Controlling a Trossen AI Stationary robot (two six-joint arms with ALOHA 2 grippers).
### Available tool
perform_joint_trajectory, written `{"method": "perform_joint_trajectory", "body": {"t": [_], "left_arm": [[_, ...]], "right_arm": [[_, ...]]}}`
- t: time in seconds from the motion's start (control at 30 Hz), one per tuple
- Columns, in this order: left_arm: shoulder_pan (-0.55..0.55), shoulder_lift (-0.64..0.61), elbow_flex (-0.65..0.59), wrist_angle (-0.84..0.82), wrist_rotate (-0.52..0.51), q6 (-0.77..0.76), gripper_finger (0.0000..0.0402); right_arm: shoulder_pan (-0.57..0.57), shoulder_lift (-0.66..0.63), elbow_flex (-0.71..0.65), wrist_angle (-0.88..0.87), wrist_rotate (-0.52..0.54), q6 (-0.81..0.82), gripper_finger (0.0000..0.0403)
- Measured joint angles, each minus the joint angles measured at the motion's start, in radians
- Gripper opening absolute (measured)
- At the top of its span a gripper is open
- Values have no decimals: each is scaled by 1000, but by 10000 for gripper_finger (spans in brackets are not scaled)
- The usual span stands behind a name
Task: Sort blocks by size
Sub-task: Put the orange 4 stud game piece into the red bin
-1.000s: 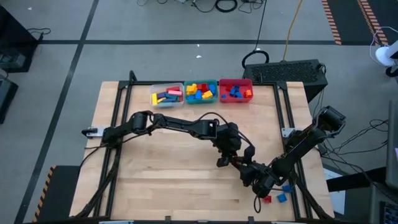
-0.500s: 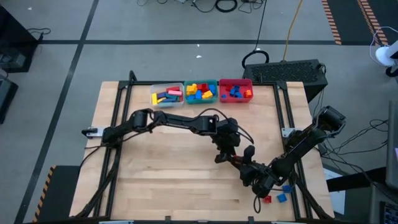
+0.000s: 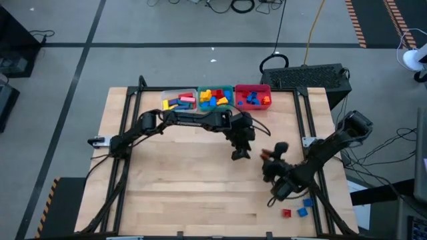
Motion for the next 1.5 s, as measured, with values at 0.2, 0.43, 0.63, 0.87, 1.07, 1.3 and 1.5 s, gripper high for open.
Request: {"method": "perform_joint_trajectory", "body": {"t": [0.2,0.43,0.63,0.87,1.07,1.3,1.5], "left_arm": [[5,-75,0,-142,-184,99,228],[-6,-142,0,-198,-321,127,228],[-54,-154,-25,-206,-459,94,228],[-143,-154,-109,-117,-546,66,228],[-207,-154,-118,-114,-625,10,228],[-271,-154,-118,-106,-706,-9,228],[-277,-153,-118,-92,-812,-10,228]], "right_arm": [[-63,-140,-82,-134,94,236,83],[-222,-415,-228,-67,143,245,84],[-408,-633,-302,122,123,-8,84],[-658,-751,-326,517,-130,-481,84],[-922,-710,-325,734,-363,-665,84],[-1213,-537,-325,955,-679,-704,84],[-1368,-332,-325,1191,-851,-707,84]]}}
